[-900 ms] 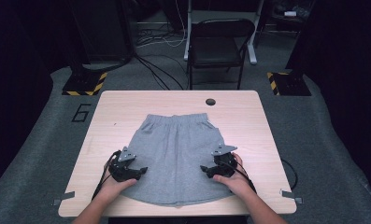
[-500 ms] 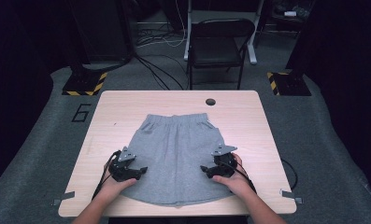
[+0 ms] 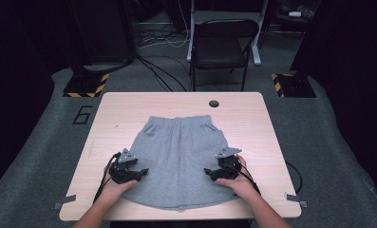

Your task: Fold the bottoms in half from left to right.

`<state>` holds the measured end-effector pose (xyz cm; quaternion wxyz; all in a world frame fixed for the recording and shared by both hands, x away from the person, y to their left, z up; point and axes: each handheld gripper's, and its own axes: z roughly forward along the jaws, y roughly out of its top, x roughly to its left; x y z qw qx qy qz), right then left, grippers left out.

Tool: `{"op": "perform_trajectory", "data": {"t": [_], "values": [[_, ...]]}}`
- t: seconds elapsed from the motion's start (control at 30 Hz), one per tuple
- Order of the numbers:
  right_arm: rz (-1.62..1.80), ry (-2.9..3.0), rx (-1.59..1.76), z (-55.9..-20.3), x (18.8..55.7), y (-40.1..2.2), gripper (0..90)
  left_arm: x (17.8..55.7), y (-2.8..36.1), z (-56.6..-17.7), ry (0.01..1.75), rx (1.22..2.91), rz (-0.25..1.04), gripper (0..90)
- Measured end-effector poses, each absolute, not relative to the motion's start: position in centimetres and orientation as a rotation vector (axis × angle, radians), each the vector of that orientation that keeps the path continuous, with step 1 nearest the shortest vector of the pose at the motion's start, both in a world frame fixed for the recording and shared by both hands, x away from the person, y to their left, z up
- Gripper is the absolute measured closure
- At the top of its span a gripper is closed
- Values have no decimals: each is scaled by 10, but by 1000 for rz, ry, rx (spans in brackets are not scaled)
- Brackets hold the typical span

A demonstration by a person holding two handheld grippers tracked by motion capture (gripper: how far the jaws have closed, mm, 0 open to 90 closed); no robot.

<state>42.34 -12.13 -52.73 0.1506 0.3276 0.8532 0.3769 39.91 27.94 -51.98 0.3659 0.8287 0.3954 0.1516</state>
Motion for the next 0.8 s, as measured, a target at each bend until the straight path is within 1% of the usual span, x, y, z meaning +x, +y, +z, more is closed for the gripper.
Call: {"op": "perform_trajectory", "data": {"t": [0.2, 0.4, 0.57, 0.8], "values": [[1086, 2446, 953, -527, 424, -122, 199, 398, 285, -515, 1036, 2096, 376, 362], [1091, 2437, 950, -528, 423, -122, 199, 397, 292, -511, 1099, 2053, 365, 381], [1094, 2431, 944, -528, 423, -122, 199, 395, 298, -508, 1120, 2034, 384, 408], [1091, 2438, 943, -528, 423, -122, 199, 392, 306, -503, 1148, 2001, 412, 412]]}}
